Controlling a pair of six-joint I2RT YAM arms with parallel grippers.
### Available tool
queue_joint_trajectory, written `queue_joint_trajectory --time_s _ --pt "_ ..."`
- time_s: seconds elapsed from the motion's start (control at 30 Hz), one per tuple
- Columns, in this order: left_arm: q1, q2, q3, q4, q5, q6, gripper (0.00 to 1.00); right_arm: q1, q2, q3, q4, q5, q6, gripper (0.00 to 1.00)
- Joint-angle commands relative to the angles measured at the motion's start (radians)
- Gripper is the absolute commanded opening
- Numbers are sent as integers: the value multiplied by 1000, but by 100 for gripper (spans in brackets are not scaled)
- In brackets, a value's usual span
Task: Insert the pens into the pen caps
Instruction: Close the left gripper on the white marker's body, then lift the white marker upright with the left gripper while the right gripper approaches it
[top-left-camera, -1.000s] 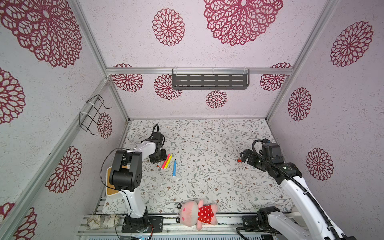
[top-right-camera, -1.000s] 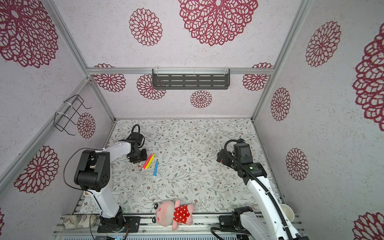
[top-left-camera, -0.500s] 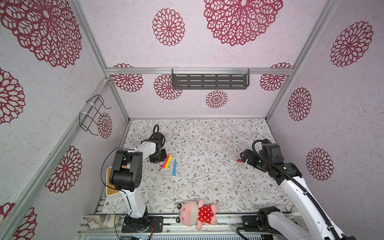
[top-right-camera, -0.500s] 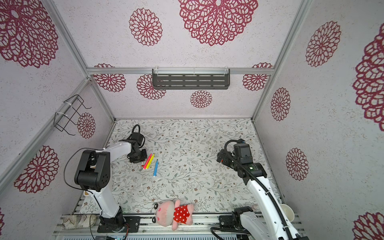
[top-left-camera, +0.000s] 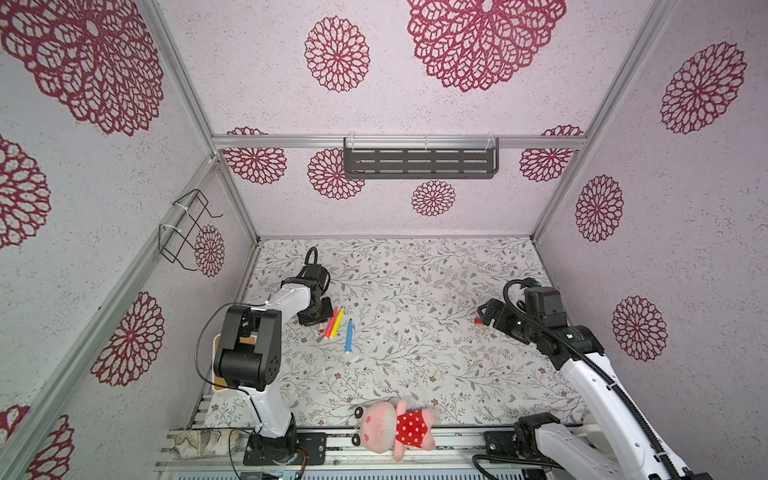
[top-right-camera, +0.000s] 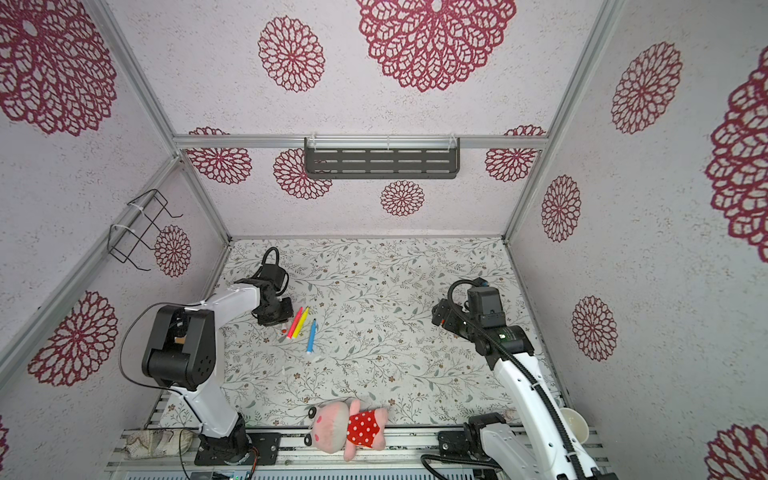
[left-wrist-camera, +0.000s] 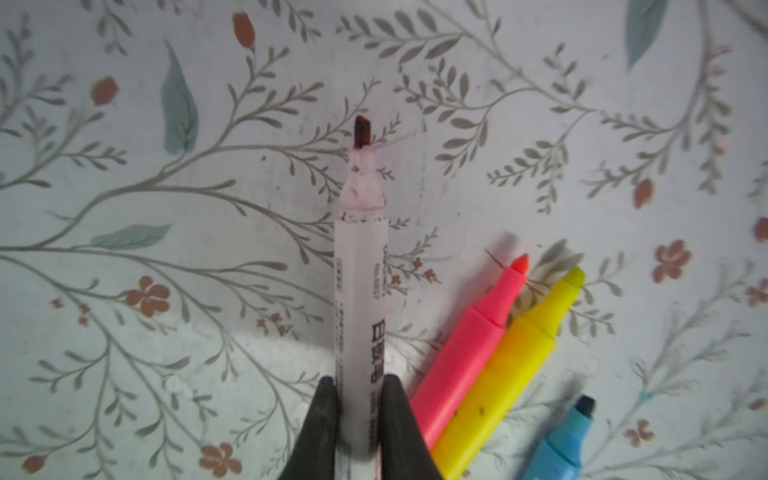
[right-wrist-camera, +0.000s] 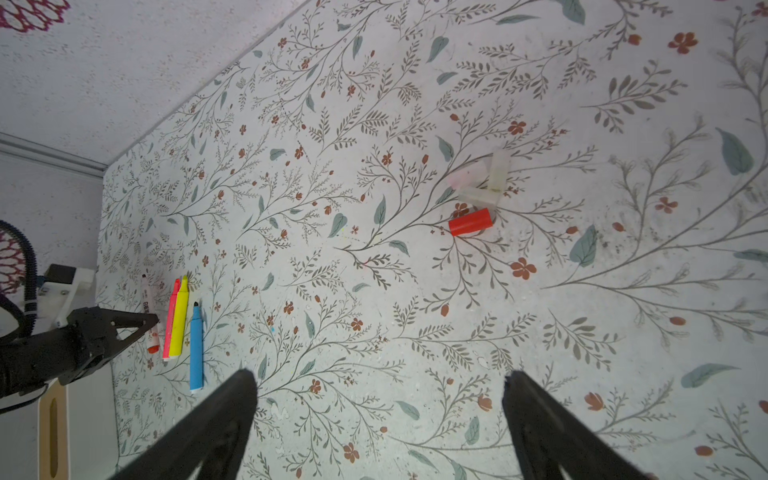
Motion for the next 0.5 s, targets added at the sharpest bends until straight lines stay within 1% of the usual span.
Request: queue_joint_trajectory --time_s 0.0,0.1,0.17,0.3,0.47 --pt "-18 -113 7 -5 21 10 8 6 -11 28 24 -79 -32 95" --pt "-50 -199 -16 16 59 16 8 8 -8 36 35 -140 -55 93" --pt "-94 -260 -38 36 73 16 9 14 -13 38 59 -204 -63 92" --pt "-175 -368 -73 63 90 18 9 38 -26 41 109 -281 -62 90" --pt "-271 -511 -155 163 182 26 9 82 -51 8 216 -377 -30 89"
